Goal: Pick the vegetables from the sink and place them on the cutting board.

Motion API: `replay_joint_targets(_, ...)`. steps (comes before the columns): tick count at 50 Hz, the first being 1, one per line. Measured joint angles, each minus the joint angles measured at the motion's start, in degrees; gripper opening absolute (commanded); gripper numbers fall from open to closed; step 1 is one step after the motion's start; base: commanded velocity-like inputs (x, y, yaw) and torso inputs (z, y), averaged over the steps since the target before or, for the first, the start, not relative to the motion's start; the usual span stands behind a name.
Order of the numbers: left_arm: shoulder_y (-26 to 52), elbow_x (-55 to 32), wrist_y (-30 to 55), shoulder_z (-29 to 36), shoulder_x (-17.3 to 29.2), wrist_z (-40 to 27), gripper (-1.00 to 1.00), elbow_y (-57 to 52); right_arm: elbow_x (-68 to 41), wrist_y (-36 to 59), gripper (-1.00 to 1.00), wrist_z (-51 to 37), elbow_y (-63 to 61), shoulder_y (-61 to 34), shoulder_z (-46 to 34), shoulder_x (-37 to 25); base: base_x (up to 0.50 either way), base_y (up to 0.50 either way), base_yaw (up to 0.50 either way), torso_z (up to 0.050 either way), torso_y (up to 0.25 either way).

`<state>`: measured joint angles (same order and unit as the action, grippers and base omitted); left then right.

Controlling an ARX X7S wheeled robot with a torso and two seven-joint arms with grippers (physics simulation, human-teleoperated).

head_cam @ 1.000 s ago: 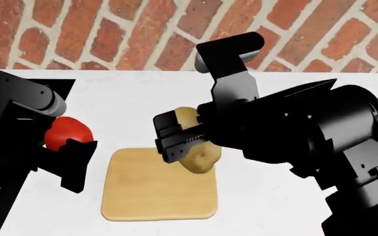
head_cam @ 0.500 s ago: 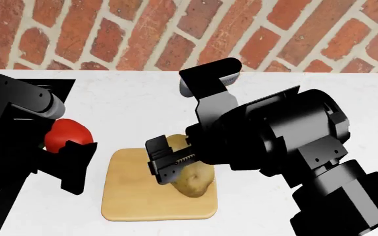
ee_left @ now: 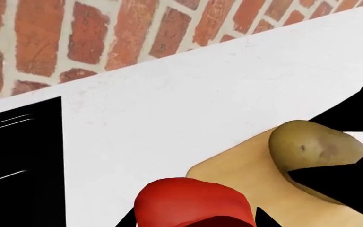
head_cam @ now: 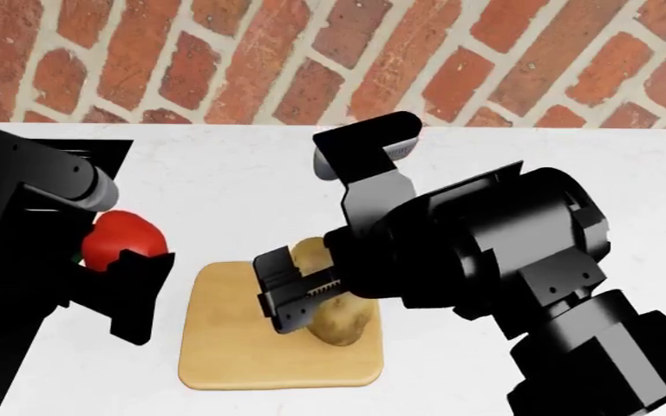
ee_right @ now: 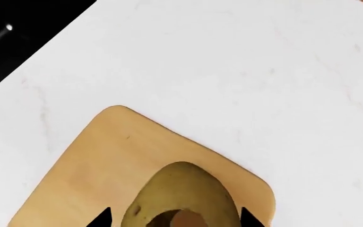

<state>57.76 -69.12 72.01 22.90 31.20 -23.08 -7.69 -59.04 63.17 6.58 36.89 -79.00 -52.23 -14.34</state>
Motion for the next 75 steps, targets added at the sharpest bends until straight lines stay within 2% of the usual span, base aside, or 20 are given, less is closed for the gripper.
replay_joint_targets(22,2.6,-1.1,0.3,1.3,-2.1,0.3,-1.0,0.5,-3.7,-2.2,1.0,-8.1,-8.4,-4.9,8.0,-3.1,0.0,0.0,0.0,0.0,0.0)
replay_joint_targets(36,4.5,1.4,-0.8,6.0,-4.8,4.8,-1.0,2.9,-6.1,-2.5,1.0,-14.2,-14.9,-6.7,13.0,-7.0,0.0,0.0,0.0,0.0,0.0)
replay_joint_targets(54,5.9,6.0,-2.9,12.3,-7.4,10.0,-1.0,7.7,-9.6,-0.8,1.0,-17.9,-18.4,-6.1,16.1,-9.7,0.0,0.0,0.0,0.0,0.0)
replay_joint_targets(75,5.5,7.7,-3.6,16.1,-8.9,12.0,-1.0,9.7,-12.3,0.6,1.0,-19.1,-19.5,-4.6,17.3,-11.1,0.0,0.0,0.0,0.0,0.0)
